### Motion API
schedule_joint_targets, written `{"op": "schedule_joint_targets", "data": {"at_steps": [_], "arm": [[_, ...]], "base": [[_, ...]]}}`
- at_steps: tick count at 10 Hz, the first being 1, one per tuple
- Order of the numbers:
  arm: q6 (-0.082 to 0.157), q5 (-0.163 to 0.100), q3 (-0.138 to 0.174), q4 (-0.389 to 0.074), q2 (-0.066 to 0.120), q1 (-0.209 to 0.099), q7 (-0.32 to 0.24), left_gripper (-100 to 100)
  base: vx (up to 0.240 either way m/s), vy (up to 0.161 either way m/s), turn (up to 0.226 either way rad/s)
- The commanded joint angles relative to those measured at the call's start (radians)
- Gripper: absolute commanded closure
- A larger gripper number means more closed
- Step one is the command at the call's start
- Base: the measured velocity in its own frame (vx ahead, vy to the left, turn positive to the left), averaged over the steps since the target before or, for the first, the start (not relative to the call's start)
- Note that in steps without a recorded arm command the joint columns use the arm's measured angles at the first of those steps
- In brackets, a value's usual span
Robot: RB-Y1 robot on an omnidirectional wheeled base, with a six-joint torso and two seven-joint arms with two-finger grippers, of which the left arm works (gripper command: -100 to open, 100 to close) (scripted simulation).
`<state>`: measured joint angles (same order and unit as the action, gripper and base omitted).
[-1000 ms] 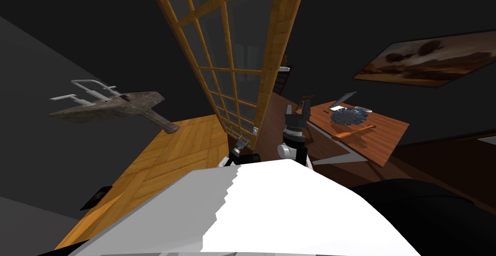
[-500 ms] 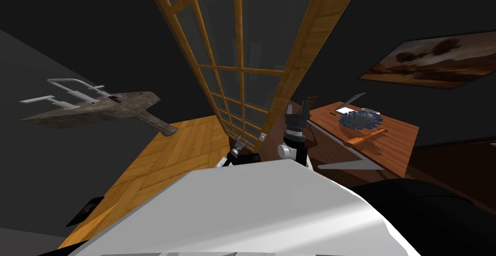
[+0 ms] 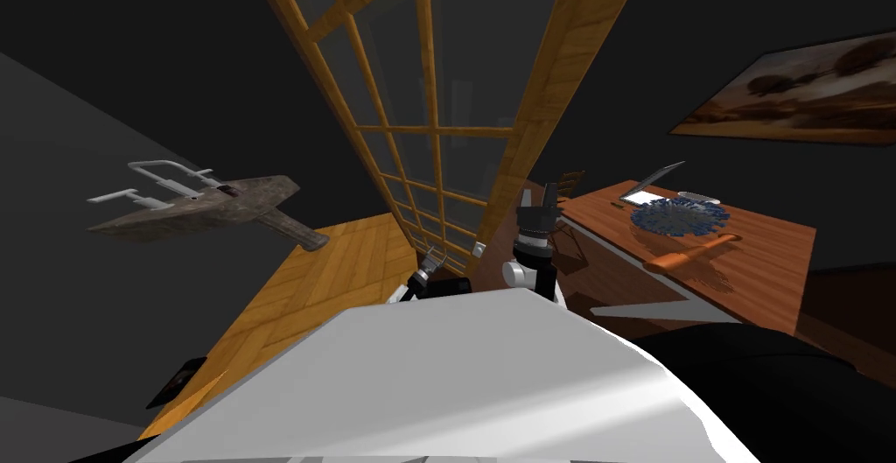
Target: Push the door open
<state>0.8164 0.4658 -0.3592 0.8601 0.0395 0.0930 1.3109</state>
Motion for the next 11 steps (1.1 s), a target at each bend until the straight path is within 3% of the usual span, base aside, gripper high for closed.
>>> {"op": "schedule_joint_targets", "data": {"at_steps": [1,6,11], "arm": [[0.003,0.011,-0.001,0.002,0.012,0.002,-0.007,-100],[0.009,0.036,-0.003,0.004,0.032,0.005,-0.021,-100],[0.012,0.045,-0.004,0.005,0.037,0.007,-0.026,-100]], "base": [[0.105,0.025,0.012],[0.064,0.003,0.036],[0.014,-0.012,0.017]]}}
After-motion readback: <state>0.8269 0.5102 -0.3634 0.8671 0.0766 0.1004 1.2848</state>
